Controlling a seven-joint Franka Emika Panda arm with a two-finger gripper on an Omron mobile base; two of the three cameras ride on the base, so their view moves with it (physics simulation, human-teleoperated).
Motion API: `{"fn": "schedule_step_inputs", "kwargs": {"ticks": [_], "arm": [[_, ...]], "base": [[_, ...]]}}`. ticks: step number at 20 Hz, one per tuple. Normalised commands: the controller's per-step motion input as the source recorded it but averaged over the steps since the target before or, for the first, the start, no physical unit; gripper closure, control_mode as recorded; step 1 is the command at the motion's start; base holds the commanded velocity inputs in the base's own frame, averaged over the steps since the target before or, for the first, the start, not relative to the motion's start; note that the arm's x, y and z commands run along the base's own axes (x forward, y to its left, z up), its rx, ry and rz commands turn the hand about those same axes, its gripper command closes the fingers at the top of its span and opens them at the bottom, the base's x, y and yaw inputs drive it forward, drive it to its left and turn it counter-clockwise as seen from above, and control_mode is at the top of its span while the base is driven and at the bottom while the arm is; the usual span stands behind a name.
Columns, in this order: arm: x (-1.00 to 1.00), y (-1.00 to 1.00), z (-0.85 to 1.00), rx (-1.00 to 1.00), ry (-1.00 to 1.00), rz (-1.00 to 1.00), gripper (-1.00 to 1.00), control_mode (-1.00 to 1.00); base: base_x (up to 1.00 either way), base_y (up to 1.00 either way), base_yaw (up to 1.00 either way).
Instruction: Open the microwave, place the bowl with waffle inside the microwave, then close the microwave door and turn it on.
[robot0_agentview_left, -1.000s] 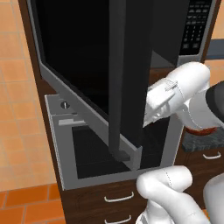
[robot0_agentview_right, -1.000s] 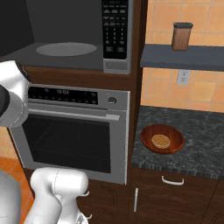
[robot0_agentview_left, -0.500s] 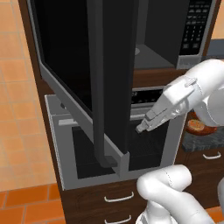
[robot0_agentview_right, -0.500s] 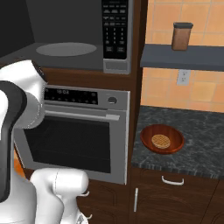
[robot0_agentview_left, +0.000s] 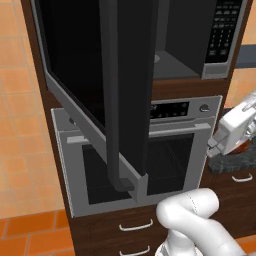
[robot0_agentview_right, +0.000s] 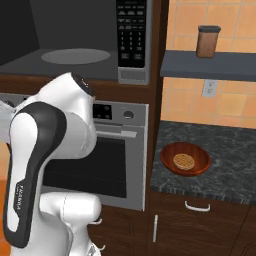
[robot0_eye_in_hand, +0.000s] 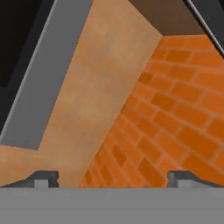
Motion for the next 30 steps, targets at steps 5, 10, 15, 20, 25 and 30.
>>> {"fn": "schedule_step_inputs", "kwargs": {"ticks": [5, 10, 15, 20, 25, 30], "arm": [[0.20, -1.00, -0.20, -0.30, 0.06, -0.34, -1.00, -1.00], [0.13, -1.00, -0.56, -0.22, -0.01, -0.30, -1.00, -1.00], [0.06, -1.00, -0.67, -0.13, -0.04, -0.37, -1.00, -1.00], [0.59, -1.00, -0.51, -0.05, 0.01, -0.30, -1.00, -1.00], [1.00, -1.00, -0.45, 0.01, 0.01, -0.19, -1.00, -1.00], [1.00, -1.00, -0.49, 0.00, 0.04, -0.22, -1.00, -1.00]], "base": [[0.00, 0.00, 0.00], [0.00, 0.00, 0.00], [0.00, 0.00, 0.00], [0.00, 0.00, 0.00], [0.00, 0.00, 0.00], [0.00, 0.00, 0.00]]}}
